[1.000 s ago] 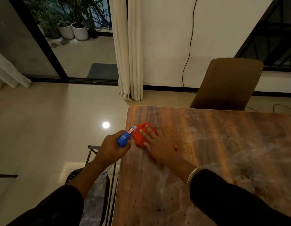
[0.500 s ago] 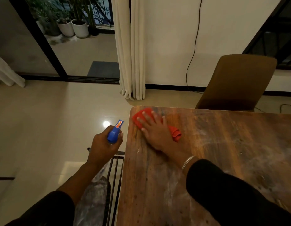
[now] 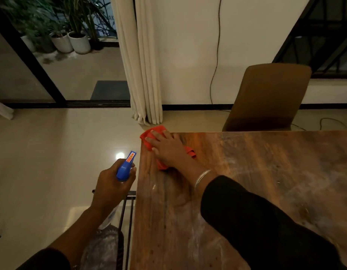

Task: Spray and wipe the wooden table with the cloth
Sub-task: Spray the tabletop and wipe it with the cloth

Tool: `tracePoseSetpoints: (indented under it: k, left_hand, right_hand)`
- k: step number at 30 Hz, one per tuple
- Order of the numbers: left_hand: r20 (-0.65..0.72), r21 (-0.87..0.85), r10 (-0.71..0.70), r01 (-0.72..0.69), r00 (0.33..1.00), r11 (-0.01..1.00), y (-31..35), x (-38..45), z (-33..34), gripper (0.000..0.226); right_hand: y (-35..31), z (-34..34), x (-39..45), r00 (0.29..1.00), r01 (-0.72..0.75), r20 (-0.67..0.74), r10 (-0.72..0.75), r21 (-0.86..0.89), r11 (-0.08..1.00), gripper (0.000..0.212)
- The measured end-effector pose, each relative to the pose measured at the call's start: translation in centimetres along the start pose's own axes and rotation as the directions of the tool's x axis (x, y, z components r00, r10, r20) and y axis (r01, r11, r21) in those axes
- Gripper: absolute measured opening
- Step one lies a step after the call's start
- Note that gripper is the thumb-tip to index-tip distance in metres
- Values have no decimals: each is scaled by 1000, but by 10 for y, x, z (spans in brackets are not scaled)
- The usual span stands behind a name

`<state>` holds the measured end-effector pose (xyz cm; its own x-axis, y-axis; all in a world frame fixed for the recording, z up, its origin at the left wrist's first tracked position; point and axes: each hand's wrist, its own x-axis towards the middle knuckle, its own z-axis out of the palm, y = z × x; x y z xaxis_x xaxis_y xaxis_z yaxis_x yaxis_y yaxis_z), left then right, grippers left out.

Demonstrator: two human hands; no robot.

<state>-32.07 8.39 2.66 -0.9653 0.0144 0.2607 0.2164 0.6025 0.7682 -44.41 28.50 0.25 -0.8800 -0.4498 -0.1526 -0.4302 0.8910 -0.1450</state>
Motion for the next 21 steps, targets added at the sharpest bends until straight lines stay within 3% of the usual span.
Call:
tracePoseSetpoints:
  k: [2, 4, 6, 8, 11, 16, 19, 21]
  left_hand:
    - [21, -1, 14, -14, 1000, 1000, 4, 2, 1, 32]
    - [31, -4, 24, -24, 999, 1000, 8, 4, 0, 32]
    - [32, -12, 31, -30, 999, 999, 12, 5, -2, 34]
    - [31, -20, 32, -32, 999, 999, 14, 5, -4, 34]
    - [49, -40, 36, -34, 998, 999, 18, 2, -6, 35]
    - [100, 9, 15, -15, 995, 1000, 25, -15, -4, 40]
    - [119, 9, 34, -35, 992, 999, 31, -22, -7, 34]
    - [124, -5, 53, -52, 991, 999, 38, -28, -11, 29]
  right_hand:
    - [55, -4, -29, 983, -158, -98, 156, -14, 987, 59]
    - [122, -7, -74, 911, -390, -151, 384, -11, 921, 60]
    - [173, -11, -118, 803, -581, -144, 578, 26, 814, 59]
    - [179, -13, -135, 739, -662, -94, 667, 76, 745, 58]
    - [106, -3, -115, 756, -623, -120, 643, 166, 764, 58]
    - [-81, 41, -105, 969, -234, -50, 241, 122, 965, 75]
    - [-95, 52, -126, 995, -87, -37, 92, 111, 990, 86]
    - [-54, 46, -149, 987, -118, -101, 127, 94, 989, 83]
